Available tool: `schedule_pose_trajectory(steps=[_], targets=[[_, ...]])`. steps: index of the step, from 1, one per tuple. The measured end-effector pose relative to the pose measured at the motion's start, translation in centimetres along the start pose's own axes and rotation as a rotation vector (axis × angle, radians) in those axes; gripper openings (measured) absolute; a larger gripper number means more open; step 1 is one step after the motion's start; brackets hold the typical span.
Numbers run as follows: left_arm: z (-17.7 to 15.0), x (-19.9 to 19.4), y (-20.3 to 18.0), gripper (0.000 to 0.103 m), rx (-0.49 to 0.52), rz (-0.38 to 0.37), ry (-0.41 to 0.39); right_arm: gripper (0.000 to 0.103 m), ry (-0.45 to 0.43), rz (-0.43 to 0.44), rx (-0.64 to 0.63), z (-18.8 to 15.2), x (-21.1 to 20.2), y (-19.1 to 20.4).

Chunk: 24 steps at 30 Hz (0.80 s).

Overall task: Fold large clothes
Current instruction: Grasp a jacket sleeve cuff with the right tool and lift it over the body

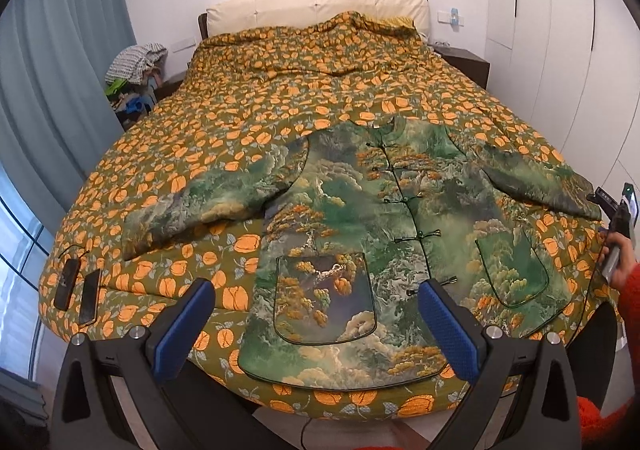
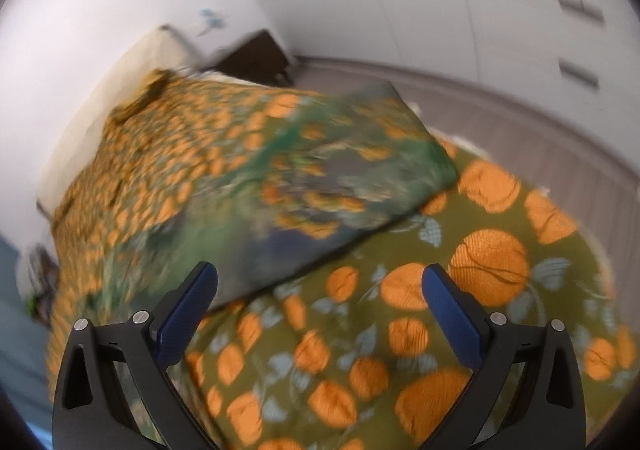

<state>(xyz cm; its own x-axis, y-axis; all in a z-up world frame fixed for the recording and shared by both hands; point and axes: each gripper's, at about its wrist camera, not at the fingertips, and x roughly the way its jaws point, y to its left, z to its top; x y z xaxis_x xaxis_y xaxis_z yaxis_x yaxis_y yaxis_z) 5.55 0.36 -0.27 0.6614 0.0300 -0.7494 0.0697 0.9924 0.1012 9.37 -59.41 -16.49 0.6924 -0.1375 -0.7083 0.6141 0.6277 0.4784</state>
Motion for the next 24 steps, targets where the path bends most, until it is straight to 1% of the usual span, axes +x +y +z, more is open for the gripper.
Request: schedule_pose_trajectory(steps=[3,6,7,8,9,10,11,12,13,16,17,18,19,20,22,24], targets=[[0.3,0.4,-0.3,0.103,0.003,0.004,0.012,0.101,0.005,-0.004,0.160,1.3,2.5,-2.6],[0.4,0.9,-0.6,0.103,0.010,0.010,0.024,0.087,-0.001,-0.006,0.260,2.3,3.9,-4.0],[0.4,1.1,-0.7,0.103,0.012,0.011,0.031,0.077,-0.004,-0.013,0.295,2.6,4.4,-4.4],[0.4,1.3,-0.6,0.103,0.012,0.012,0.036,0.065,-0.004,-0.011,0.310,2.7,4.7,-4.6],[0.4,1.6,-0.6,0.103,0.011,0.013,0.044,0.056,0.001,-0.005,0.323,3.0,5.1,-4.7],[0.4,1.7,-0.6,0.103,0.008,0.011,0.049,0.038,0.003,0.000,0.327,3.1,5.4,-4.7],[0.4,1.8,-0.5,0.103,0.003,0.008,0.052,0.026,0.002,-0.006,0.325,3.3,5.6,-4.7],[0.5,1.8,-0.4,0.103,0.001,0.008,0.052,0.020,-0.008,-0.015,0.310,3.6,5.4,-4.4],[0.5,1.8,-0.3,0.103,0.000,0.009,0.050,0.011,-0.018,-0.017,0.295,3.7,5.1,-4.0],[0.4,1.9,0.0,0.103,-0.005,0.011,0.043,0.008,-0.097,-0.024,0.165,4.7,2.4,-0.9],[0.4,2.0,0.1,0.103,-0.008,0.008,0.043,0.008,-0.133,-0.016,0.099,5.1,0.8,0.8],[0.4,2.1,0.2,0.103,-0.010,0.006,0.044,0.008,-0.168,0.003,0.033,5.4,-0.9,2.7],[0.3,2.3,0.2,0.103,-0.013,0.002,0.046,0.008,-0.185,0.018,-0.005,5.8,-1.7,3.9],[0.3,2.4,0.3,0.103,-0.017,-0.003,0.048,0.008,-0.210,0.046,-0.073,6.0,-3.4,6.1],[0.2,2.4,0.4,0.103,-0.024,-0.014,0.047,0.008,-0.254,0.105,-0.191,6.0,-6.5,10.4],[0.1,2.2,0.5,0.103,-0.030,-0.023,0.041,0.008,-0.276,0.164,-0.289,5.4,-8.8,14.6]])
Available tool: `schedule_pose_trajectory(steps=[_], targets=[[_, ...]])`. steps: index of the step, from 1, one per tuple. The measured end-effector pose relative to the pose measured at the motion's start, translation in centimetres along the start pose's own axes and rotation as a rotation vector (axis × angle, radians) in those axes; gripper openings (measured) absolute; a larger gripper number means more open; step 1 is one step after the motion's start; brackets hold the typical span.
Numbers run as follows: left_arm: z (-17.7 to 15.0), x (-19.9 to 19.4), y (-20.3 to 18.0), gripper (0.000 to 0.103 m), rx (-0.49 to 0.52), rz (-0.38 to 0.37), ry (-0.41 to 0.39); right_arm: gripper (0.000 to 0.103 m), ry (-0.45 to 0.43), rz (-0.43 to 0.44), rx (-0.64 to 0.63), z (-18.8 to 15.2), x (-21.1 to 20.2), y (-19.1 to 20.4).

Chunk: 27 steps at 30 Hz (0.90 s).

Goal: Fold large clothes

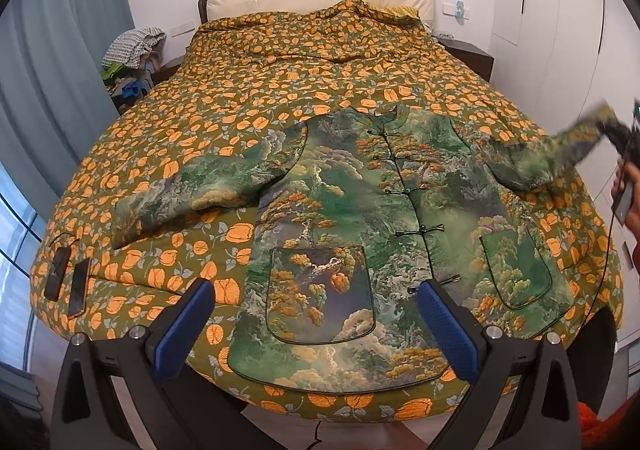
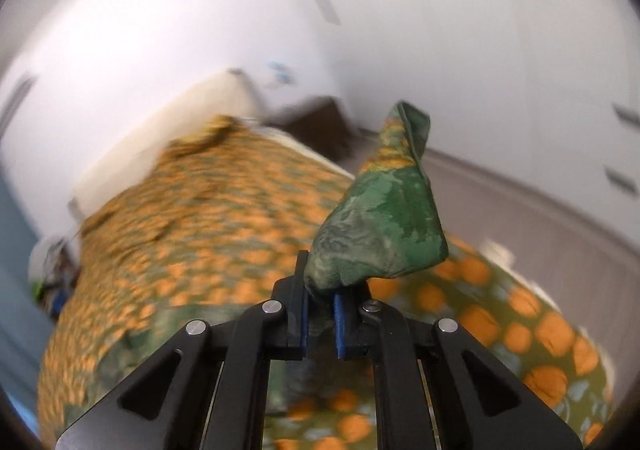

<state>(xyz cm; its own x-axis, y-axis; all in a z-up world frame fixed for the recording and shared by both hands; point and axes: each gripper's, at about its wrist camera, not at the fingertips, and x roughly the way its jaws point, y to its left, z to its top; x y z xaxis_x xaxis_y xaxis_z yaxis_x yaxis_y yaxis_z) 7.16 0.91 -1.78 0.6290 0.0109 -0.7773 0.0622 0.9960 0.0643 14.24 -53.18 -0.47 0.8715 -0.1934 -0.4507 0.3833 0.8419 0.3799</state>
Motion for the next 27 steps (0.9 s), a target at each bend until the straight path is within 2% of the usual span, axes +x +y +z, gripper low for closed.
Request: schedule_pose_trajectory(steps=[3,7,11,15,19,24,27], targets=[[-0.2,-0.4,0.5,0.103,-0.008,-0.002,-0.015,0.008,-0.005,0.087,-0.112,0.6,-1.3,6.0],[-0.5,-0.6,1.8,0.103,-0.039,0.005,-0.018,0.008,0.035,0.182,-0.274,-1.1,-1.1,14.5],[-0.9,-0.6,3.2,0.103,-0.073,0.023,-0.016,0.008,0.101,0.233,-0.441,-6.1,0.6,21.7],[-1.3,-0.7,4.4,0.103,-0.097,0.043,-0.010,0.008,0.178,0.247,-0.581,-12.1,3.3,26.8],[-1.6,-0.3,5.1,0.103,-0.108,0.060,0.000,0.008,0.254,0.243,-0.666,-17.2,6.1,28.5],[-1.3,1.1,4.9,0.103,-0.104,0.054,0.012,0.009,0.348,0.234,-0.711,-21.5,8.3,28.9],[-1.0,2.1,4.1,0.103,-0.073,0.054,0.012,0.017,0.404,0.236,-0.691,-23.4,9.6,28.9]])
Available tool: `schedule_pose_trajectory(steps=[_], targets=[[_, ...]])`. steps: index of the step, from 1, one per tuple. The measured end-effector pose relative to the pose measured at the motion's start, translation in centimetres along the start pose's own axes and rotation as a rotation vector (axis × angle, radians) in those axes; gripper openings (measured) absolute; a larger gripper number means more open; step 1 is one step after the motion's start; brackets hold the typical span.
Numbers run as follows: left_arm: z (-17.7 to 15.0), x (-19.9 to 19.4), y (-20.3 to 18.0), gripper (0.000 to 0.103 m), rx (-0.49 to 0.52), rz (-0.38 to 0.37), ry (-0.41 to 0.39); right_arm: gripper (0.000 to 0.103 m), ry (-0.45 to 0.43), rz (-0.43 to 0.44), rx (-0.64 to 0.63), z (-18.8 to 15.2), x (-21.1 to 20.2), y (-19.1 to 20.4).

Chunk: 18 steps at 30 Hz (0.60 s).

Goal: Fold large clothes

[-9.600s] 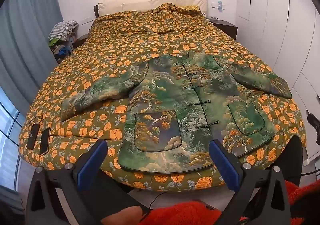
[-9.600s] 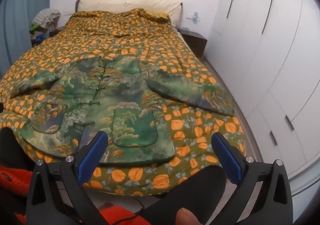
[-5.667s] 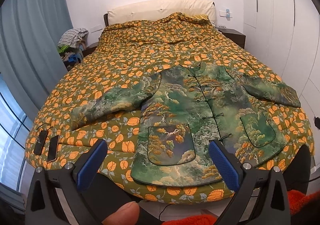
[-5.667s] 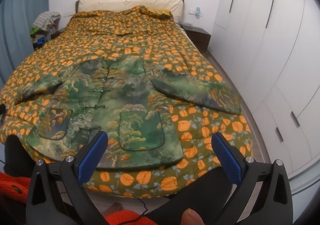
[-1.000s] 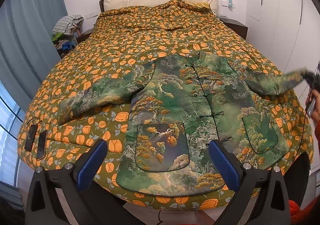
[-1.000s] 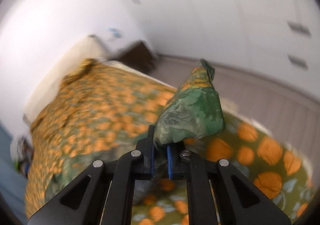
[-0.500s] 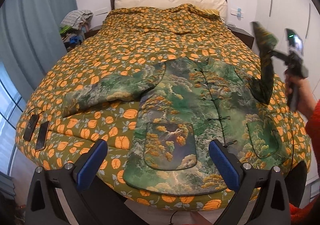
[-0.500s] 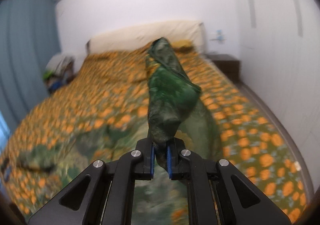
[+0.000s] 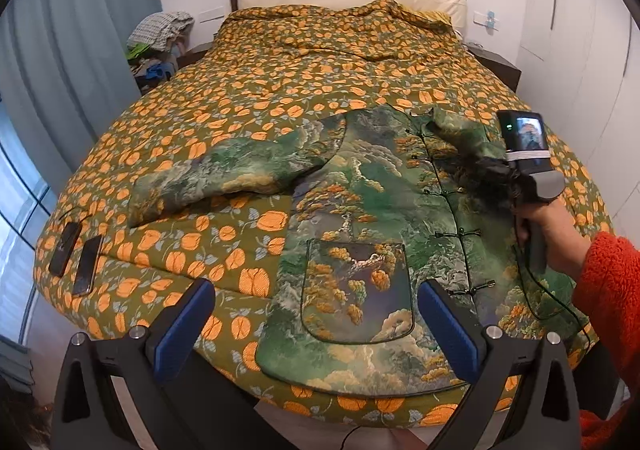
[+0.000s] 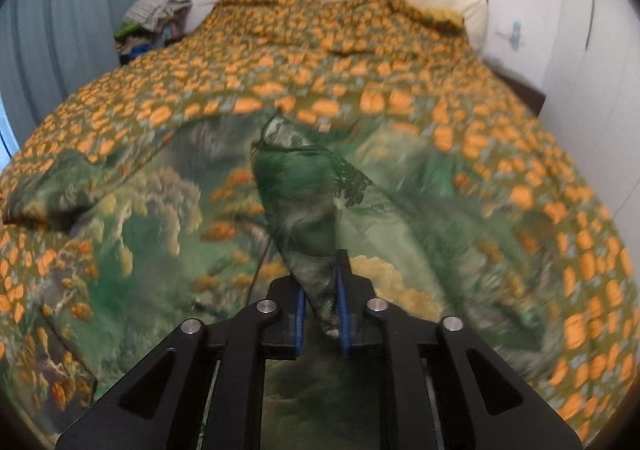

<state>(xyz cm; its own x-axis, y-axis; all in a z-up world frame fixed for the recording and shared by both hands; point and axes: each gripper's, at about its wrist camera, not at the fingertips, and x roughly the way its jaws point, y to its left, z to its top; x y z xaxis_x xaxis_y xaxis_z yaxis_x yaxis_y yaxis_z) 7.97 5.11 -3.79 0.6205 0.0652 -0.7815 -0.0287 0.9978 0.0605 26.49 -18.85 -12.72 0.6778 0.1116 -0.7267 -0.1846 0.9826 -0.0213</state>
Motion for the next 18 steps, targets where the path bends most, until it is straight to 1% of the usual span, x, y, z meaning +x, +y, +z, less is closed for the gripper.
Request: schedule_pose_trajectory(steps=[1,2,4,5,7,8,11,14,16,18], targets=[[0.1,0.4,-0.2,0.103,0.006,-0.002,0.003,0.028,0.013,0.011,0.007,-0.2,0.7,0.3],[0.3,1.0,-0.5,0.103,0.011,-0.011,0.009,0.048,0.033,0.032,0.019,-0.6,1.1,0.3],[0.6,1.9,-0.8,0.103,0.018,-0.025,0.021,0.065,0.031,0.055,0.038,-1.4,1.4,0.4],[0.9,2.5,-1.0,0.103,0.022,-0.037,0.027,0.070,0.030,0.065,0.042,-1.7,1.4,0.5],[1.6,3.5,-1.4,0.103,0.036,-0.058,0.030,0.073,0.036,0.095,0.061,-2.4,1.1,0.4],[1.9,3.9,-1.6,0.103,0.042,-0.071,0.030,0.073,0.036,0.104,0.072,-2.7,0.9,0.3],[4.0,6.0,-2.8,0.103,0.067,-0.169,0.032,0.073,0.022,0.155,0.114,-3.9,-1.3,-0.8],[6.8,9.0,-5.3,0.103,0.103,-0.311,0.050,0.073,-0.003,0.178,0.126,-5.3,-4.0,-2.0],[8.8,11.8,-7.5,0.103,0.128,-0.394,0.068,0.073,-0.015,0.178,0.141,-6.3,-6.0,-3.0],[10.6,14.9,-9.9,0.103,0.151,-0.429,0.091,0.074,-0.029,0.183,0.167,-7.1,-7.8,-4.1]])
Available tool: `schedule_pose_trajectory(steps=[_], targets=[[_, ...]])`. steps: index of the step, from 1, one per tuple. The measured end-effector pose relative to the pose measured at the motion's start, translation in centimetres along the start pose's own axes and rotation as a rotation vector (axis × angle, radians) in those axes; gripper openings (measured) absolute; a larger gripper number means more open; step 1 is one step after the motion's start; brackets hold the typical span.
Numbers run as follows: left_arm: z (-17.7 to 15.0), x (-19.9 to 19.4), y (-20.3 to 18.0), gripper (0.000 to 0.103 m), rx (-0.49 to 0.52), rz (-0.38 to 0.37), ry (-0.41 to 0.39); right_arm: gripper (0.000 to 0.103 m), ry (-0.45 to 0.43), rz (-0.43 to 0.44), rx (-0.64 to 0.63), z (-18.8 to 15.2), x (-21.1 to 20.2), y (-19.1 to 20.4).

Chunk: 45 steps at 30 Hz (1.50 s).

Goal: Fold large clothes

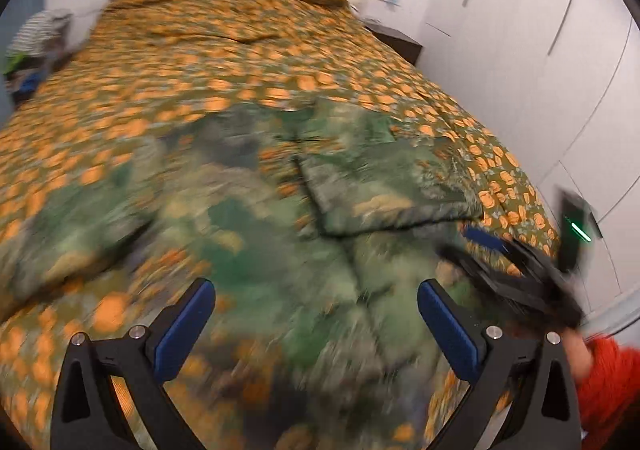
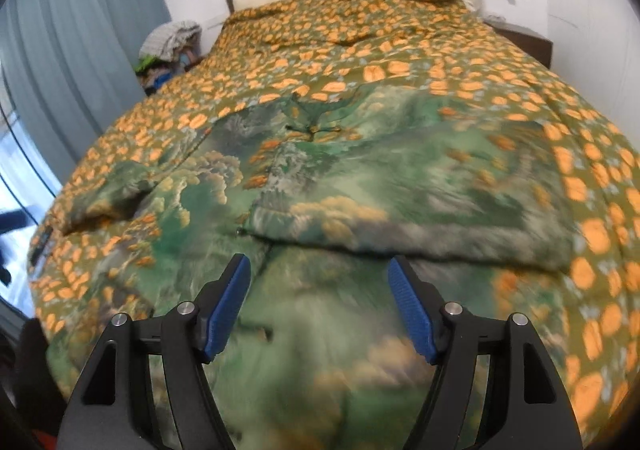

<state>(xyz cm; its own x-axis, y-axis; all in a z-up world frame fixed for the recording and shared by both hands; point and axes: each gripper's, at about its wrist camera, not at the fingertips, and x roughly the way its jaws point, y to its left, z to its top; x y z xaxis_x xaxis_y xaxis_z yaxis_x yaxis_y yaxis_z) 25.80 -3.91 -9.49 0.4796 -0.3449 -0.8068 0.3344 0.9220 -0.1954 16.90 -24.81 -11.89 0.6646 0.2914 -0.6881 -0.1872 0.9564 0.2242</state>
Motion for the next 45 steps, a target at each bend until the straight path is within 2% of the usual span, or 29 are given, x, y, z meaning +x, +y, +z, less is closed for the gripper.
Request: schedule_pose_trajectory(steps=[2,5,8,10,11,12,13,14,15,18,20,23,28,31,33,35,39,42,45], targets=[[2.4,4.5,-0.7,0.103,0.035,-0.010,0.040,0.073,-0.027,-0.007,0.032,-0.9,-2.7,-1.1],[4.4,9.8,-1.1,0.103,0.057,0.026,0.089,0.074,-0.060,-0.027,0.046,-2.0,-5.5,-2.0],[5.5,14.5,-0.5,0.103,0.008,0.051,0.150,0.074,-0.072,-0.055,0.028,-3.2,-7.6,-2.5],[5.9,16.9,-0.1,0.085,-0.027,0.064,0.184,0.074,-0.069,-0.069,0.012,-3.9,-8.5,-2.8],[5.9,17.9,0.1,0.080,-0.042,0.058,0.206,0.074,-0.066,-0.076,0.006,-4.1,-8.8,-3.0],[5.9,18.7,0.1,0.062,-0.054,0.045,0.221,0.074,-0.063,-0.077,0.005,-4.3,-9.0,-3.3],[5.9,19.2,0.0,0.038,-0.063,0.030,0.235,0.074,-0.060,-0.077,0.006,-4.5,-9.2,-3.6],[5.8,19.7,0.1,0.027,-0.066,0.024,0.245,0.074,-0.058,-0.081,0.009,-4.6,-9.2,-3.9],[5.9,19.9,-0.1,0.012,-0.061,0.051,0.241,0.074,-0.056,-0.084,0.014,-4.7,-9.1,-4.3],[6.6,18.5,-0.4,0.011,-0.032,0.081,0.159,0.073,-0.048,-0.096,0.036,-4.3,-8.4,-5.8],[7.2,17.3,0.1,0.011,-0.033,0.107,0.102,0.064,-0.049,-0.107,0.055,-3.7,-7.9,-7.0],[7.8,16.7,1.6,0.011,-0.067,0.133,0.066,0.059,-0.048,-0.138,0.083,-2.0,-6.7,-9.2],[6.2,18.7,2.5,0.011,-0.060,0.137,0.128,0.059,-0.019,-0.167,0.071,3.3,-2.0,-12.6],[5.4,19.4,2.3,0.011,-0.055,0.140,0.126,0.059,0.009,-0.154,0.050,7.4,2.3,-14.2],[5.5,19.7,2.4,0.014,-0.065,0.144,0.130,0.059,0.066,-0.136,0.053,10.0,6.5,-15.3],[5.8,20.1,2.4,0.015,-0.078,0.140,0.134,0.059,0.095,-0.161,0.052,11.1,9.4,-16.0],[5.8,20.8,2.1,0.016,-0.058,0.154,0.145,0.059,0.257,-0.188,0.079,10.5,15.4,-17.6],[5.7,20.9,1.9,0.017,-0.044,0.163,0.144,0.060,0.241,-0.187,0.079,10.1,15.3,-17.8],[5.7,20.5,1.9,0.017,-0.041,0.158,0.135,0.060,0.222,-0.183,0.068,9.8,13.2,-17.2]])
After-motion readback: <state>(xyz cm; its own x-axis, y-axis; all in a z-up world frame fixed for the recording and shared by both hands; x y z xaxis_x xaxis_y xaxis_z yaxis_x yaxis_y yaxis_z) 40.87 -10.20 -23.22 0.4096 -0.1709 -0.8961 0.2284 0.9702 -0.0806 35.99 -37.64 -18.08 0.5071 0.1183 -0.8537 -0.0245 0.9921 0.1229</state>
